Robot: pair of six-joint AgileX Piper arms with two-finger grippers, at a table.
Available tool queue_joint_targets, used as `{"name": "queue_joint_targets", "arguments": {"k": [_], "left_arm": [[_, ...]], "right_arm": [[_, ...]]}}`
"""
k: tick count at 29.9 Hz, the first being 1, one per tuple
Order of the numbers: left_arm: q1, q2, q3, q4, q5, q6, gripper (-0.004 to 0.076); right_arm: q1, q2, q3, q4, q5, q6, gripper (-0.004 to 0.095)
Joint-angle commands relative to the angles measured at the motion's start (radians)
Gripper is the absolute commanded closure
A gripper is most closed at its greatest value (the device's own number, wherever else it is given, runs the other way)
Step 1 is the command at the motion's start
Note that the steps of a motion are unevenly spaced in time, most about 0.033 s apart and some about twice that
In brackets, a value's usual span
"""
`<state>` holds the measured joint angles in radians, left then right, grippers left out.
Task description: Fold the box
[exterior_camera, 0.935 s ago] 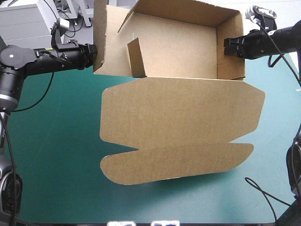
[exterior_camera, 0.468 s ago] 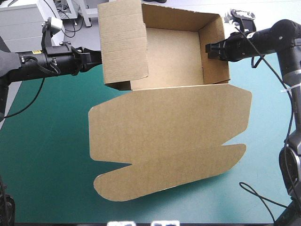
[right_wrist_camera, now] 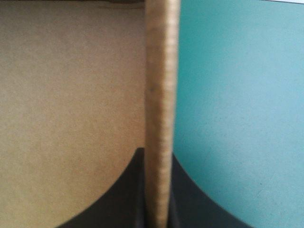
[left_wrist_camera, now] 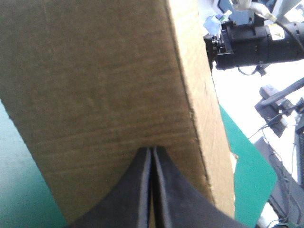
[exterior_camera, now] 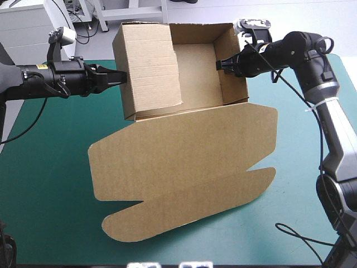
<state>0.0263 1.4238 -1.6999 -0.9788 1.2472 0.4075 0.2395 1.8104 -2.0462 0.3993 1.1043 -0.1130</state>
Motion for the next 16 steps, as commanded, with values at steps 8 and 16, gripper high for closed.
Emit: {"name": "queue_joint_targets", "arguments": {"k": [8, 16], "left_arm": [[-0.002, -0.035, -0.023, 0.065, -0.031, -0.036, 0.0531], [-0.002, -0.035, -0.023, 0.065, -0.009, -0.047, 0.0274]], "right_arm": [[0.076, -0.010, -0.022, 0.007, -0.108, 0.064, 0.0921], [0.076, 0.011, -0.022, -0.036, -0.112, 0.070, 0.0921]]}}
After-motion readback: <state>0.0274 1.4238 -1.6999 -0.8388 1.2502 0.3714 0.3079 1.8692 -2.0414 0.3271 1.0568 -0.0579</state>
